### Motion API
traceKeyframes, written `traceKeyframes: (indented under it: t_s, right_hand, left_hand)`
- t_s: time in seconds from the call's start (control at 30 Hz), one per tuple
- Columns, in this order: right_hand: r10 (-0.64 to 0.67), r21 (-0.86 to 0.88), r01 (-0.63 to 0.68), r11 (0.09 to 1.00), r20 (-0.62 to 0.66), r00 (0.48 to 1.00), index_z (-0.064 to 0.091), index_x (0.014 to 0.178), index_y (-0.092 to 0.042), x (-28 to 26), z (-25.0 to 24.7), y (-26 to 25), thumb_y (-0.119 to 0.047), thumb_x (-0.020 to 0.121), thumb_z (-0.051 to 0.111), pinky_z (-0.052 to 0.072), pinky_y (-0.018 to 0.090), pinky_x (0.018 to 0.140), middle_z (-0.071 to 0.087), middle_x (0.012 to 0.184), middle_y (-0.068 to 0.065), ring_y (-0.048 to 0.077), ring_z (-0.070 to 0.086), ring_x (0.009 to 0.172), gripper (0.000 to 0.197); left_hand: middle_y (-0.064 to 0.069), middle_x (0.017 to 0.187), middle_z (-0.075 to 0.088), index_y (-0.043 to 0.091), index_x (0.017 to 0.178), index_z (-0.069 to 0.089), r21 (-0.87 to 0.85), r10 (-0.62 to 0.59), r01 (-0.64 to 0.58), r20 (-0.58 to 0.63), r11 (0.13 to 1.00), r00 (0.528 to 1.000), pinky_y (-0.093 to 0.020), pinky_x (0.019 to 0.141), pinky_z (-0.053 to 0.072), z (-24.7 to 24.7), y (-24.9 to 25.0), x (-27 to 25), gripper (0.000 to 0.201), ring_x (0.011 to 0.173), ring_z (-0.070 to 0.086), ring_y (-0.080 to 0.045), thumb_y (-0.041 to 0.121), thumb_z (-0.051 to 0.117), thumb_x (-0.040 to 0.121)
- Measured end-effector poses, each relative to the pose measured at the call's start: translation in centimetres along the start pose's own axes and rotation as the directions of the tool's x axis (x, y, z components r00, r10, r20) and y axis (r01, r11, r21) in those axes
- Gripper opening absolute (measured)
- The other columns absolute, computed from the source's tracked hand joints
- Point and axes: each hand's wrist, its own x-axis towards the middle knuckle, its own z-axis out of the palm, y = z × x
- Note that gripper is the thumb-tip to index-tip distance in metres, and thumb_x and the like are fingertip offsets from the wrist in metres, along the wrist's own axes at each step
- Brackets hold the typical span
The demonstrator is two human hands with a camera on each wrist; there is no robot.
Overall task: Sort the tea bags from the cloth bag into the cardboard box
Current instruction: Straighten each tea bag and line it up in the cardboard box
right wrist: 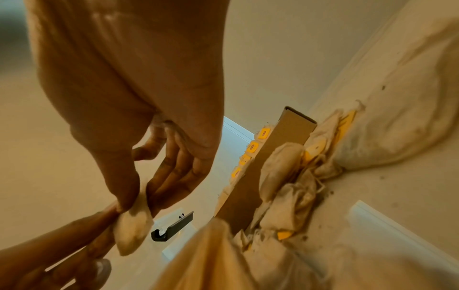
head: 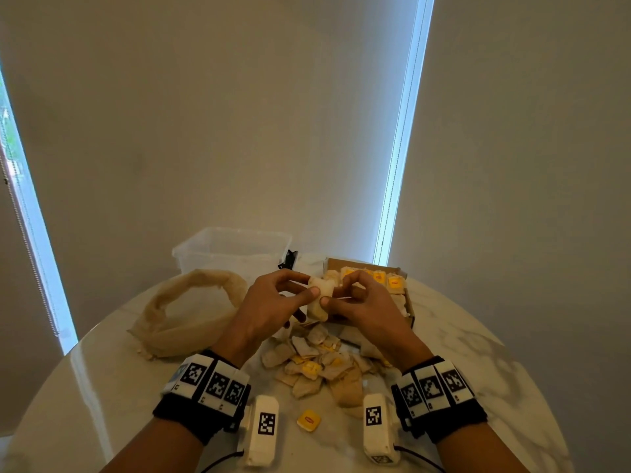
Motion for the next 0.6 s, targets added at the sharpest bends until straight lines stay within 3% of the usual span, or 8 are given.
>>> traceKeyframes:
  t_s: [0.2,0.4,0.53,0.6]
  right_hand:
    - [-0.067,-0.053,0.067,0.996,0.002,0.998,0.077,0.11,-0.016,-0.13,-0.04,-0.02,-0.006,0.09,0.082,0.066,0.045,0.088,0.078,0.111,0.003,0.022,0.078,0.103,0.022]
    - [-0.024,-0.06,0.023,0.998,-0.013,1.0,0.077,0.122,-0.02,-0.01,0.08,0.0,-0.01,0.093,0.08,0.066,0.044,0.09,0.079,0.113,0.004,0.02,0.078,0.102,0.03]
    - [-0.056,-0.136,0.052,0.989,-0.025,0.998,0.081,0.115,-0.021,-0.26,0.05,-0.19,-0.015,0.095,0.078,0.064,0.026,0.081,0.078,0.11,0.0,0.011,0.077,0.096,0.021]
    - [-0.055,-0.132,0.051,0.99,-0.03,0.998,0.082,0.114,-0.021,-0.35,0.0,-0.23,-0.016,0.096,0.078,0.063,0.024,0.078,0.078,0.109,-0.001,0.01,0.077,0.096,0.019]
  left_hand:
    - [0.005,0.105,0.079,0.027,0.125,0.069,-0.02,-0.011,0.012,0.045,1.0,0.999,-0.029,0.053,0.056,0.01,0.09,0.05,0.037,0.073,0.079,-0.024,0.035,0.081,0.092]
    - [0.001,0.112,0.079,0.032,0.13,0.065,-0.018,0.014,-0.013,0.077,1.0,0.997,-0.03,0.051,0.057,-0.25,-0.29,0.34,0.044,0.072,0.079,-0.027,0.023,0.082,0.091]
    - [0.007,0.108,0.08,0.03,0.123,0.071,-0.002,0.055,-0.055,0.096,0.998,0.994,-0.029,0.051,0.056,-0.4,0.11,0.0,0.034,0.07,0.078,-0.027,0.023,0.082,0.091]
    - [0.007,0.108,0.08,0.03,0.121,0.073,0.02,0.063,-0.066,0.105,0.998,0.992,-0.029,0.051,0.057,-0.48,0.15,-0.06,0.032,0.07,0.078,-0.026,0.024,0.083,0.091]
